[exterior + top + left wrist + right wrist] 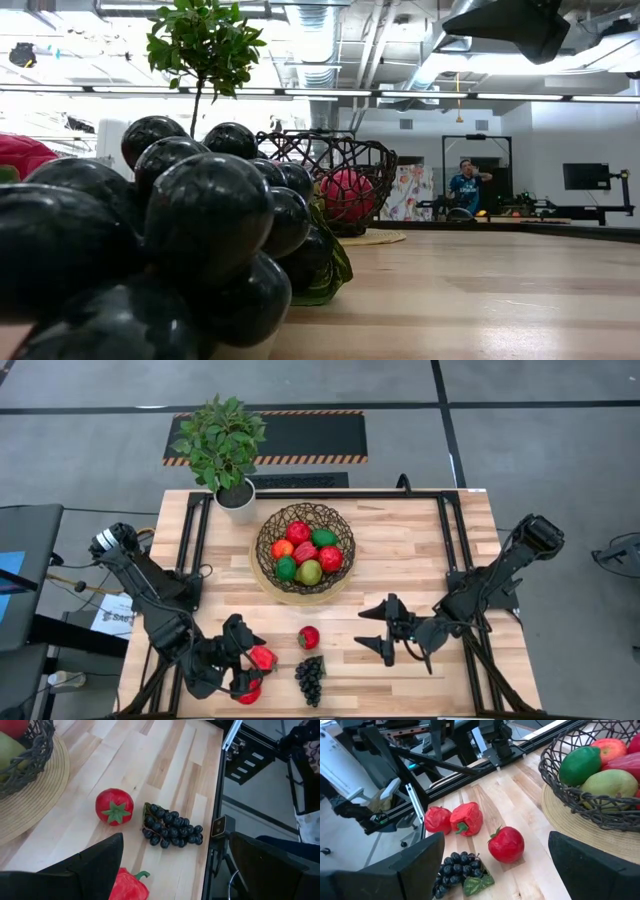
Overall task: Build produce basket
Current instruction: Put the red tomato into the basket
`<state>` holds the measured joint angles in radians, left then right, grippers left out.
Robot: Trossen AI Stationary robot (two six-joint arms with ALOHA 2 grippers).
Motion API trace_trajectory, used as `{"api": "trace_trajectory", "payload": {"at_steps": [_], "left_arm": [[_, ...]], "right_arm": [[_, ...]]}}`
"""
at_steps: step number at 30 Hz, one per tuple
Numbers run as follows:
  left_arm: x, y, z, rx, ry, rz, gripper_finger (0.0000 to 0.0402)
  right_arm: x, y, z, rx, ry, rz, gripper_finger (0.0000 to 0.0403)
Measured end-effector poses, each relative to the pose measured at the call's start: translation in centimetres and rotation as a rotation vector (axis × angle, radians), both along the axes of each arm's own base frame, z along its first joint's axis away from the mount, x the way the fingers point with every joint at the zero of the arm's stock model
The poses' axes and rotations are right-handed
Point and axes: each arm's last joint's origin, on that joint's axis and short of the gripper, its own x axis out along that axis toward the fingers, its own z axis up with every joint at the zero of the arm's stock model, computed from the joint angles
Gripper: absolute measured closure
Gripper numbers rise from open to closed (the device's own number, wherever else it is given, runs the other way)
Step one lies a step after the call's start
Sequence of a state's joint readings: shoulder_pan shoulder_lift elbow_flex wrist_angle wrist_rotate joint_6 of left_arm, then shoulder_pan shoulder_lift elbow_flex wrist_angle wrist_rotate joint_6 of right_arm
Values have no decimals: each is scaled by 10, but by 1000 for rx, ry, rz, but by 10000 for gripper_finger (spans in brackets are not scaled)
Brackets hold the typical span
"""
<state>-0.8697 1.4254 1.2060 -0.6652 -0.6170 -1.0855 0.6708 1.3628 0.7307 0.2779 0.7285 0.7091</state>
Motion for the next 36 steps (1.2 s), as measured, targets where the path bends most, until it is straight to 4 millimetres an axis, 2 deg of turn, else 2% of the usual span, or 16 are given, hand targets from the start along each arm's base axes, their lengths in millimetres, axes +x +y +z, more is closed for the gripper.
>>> {"api": "trace_trajectory", "payload": {"at_steps": [6,13,21,25,30,36], "left_arm": [[-1,-1,0,-13,1,6,55],[1,-8,-9,-7,28,-5,55],[7,-17,-26,-13,89,1,55],[10,-20,-33,-3,106,4,55],[11,-24,-39,-1,121,6,55],[11,-28,-41,-4,110,-1,55]], "right_arm": [[5,4,-4,-23,-20,10,29],[29,14,-20,-58,-53,33,29],[81,36,-23,-290,-13,95,29],[109,39,-34,-397,69,94,29],[141,36,-45,-395,91,46,29],[167,28,-69,-377,143,2,29]]}}
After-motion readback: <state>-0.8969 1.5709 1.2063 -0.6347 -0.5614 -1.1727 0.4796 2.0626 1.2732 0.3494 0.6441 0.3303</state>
